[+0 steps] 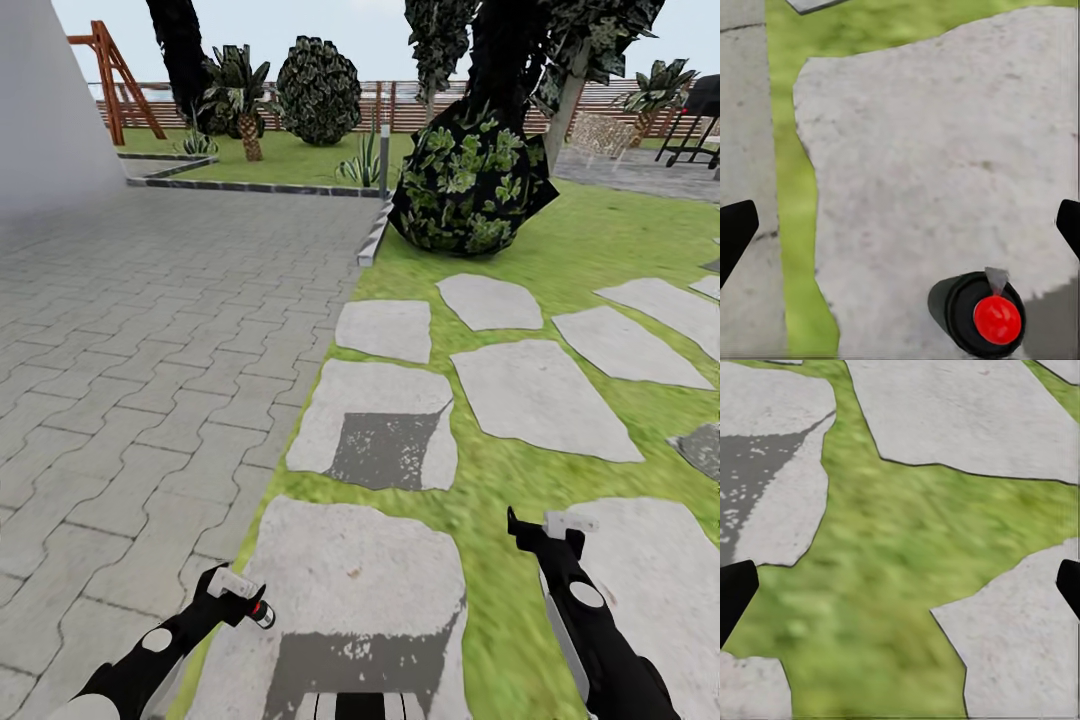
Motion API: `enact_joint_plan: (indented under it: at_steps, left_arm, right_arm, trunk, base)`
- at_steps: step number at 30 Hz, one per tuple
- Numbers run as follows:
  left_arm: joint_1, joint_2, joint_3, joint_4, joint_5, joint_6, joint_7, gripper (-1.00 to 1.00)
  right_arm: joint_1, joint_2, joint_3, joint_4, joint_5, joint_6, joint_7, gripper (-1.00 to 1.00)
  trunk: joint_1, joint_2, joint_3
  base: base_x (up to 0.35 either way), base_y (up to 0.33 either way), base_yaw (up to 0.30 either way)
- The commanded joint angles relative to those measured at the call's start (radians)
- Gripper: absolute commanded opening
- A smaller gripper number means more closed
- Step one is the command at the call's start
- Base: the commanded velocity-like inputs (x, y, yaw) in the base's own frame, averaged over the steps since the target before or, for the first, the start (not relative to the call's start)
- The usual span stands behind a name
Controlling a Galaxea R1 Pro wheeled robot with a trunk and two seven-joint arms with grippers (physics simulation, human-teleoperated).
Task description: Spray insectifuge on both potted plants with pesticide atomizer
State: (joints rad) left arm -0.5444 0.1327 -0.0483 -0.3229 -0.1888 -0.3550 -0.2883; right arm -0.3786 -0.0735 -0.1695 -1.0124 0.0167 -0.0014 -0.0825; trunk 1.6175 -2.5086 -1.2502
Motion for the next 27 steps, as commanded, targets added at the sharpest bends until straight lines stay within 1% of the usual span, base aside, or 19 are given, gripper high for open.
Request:
enact_joint_plan:
  at_steps: [1,7,18,19,21,22,23,27]
  left_arm:
    - [-0.001,0.001,-0.005,0.0,-0.003,-0.006,0.003,1.0]
    - [-0.001,0.001,-0.004,-0.001,-0.002,-0.007,0.003,1.0]
    - [-0.002,0.001,-0.001,-0.001,0.001,-0.008,0.008,1.0]
    - [-0.001,0.001,0.002,-0.001,0.009,-0.009,0.01,1.0]
    - [-0.001,0.002,0.013,0.0,0.037,-0.012,0.015,1.0]
    - [0.0,0.002,0.015,0.0,0.043,-0.013,0.016,1.0]
    - [0.0,0.002,0.019,-0.001,0.059,-0.014,0.017,1.0]
    - [0.0,0.003,0.022,-0.001,0.066,-0.015,0.018,1.0]
  right_arm:
    - [0.0,0.0,0.001,0.0,0.002,0.0,-0.003,1.0]
    - [0.0,0.0,0.001,0.0,0.002,0.0,-0.003,1.0]
    - [0.0,0.0,0.002,-0.001,0.0,0.0,-0.003,1.0]
    - [0.0,0.0,0.002,-0.001,0.0,0.0,-0.003,1.0]
    - [0.0,0.0,0.002,-0.001,-0.001,0.0,-0.003,1.0]
    - [0.0,0.0,0.001,-0.001,0.0,0.0,-0.003,1.0]
    - [0.0,0.0,0.002,-0.001,-0.001,0.0,-0.003,1.0]
    - [0.0,0.0,0.001,0.0,0.0,0.0,-0.003,1.0]
  trunk:
    - [0.0,0.0,-0.001]
    - [0.0,0.0,-0.001]
    - [0.0,0.0,-0.001]
    - [0.0,-0.001,-0.006]
    - [0.001,-0.001,-0.016]
    - [0.001,-0.001,-0.022]
    - [0.002,-0.001,-0.027]
    - [0.004,-0.002,-0.049]
  base:
    - [-0.19,-0.071,0.0]
    - [-0.22,-0.109,0.0]
    - [-0.017,-0.009,0.0]
    - [0.0,0.0,0.0]
    - [0.0,0.0,0.0]
    - [0.0,0.0,0.0]
    - [0.0,0.0,0.0]
    - [0.0,0.0,0.0]
